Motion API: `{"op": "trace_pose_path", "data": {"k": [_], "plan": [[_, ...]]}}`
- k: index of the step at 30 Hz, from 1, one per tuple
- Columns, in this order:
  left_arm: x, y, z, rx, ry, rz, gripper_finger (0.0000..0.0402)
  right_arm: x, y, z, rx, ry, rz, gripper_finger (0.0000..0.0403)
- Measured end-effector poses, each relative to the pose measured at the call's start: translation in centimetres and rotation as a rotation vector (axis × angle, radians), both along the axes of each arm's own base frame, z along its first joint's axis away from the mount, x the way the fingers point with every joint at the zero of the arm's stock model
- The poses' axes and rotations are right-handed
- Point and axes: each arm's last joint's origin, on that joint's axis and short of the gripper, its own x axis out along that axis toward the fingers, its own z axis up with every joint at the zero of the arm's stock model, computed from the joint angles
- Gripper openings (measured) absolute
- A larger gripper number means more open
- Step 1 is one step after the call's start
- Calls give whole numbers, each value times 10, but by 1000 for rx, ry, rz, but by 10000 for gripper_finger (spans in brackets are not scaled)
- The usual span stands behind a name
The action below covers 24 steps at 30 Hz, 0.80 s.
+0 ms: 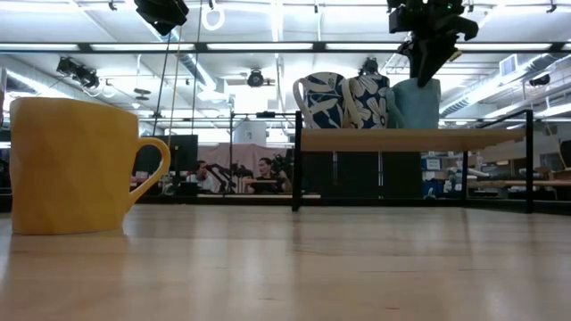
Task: Place coffee mugs
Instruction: Put the light blue mug on the shelf
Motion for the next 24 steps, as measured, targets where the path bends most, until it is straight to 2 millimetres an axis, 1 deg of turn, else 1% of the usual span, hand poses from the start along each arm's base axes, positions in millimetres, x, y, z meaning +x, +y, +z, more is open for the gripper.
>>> {"op": "trace_pose_path", "data": {"k": [6, 24], "plan": [[0, 0, 0, 0, 0, 0, 164, 0, 0, 0, 0, -1, 0, 158], [0, 0, 0, -1, 0, 1, 164, 1, -1, 1, -12, -14, -1, 158]]}}
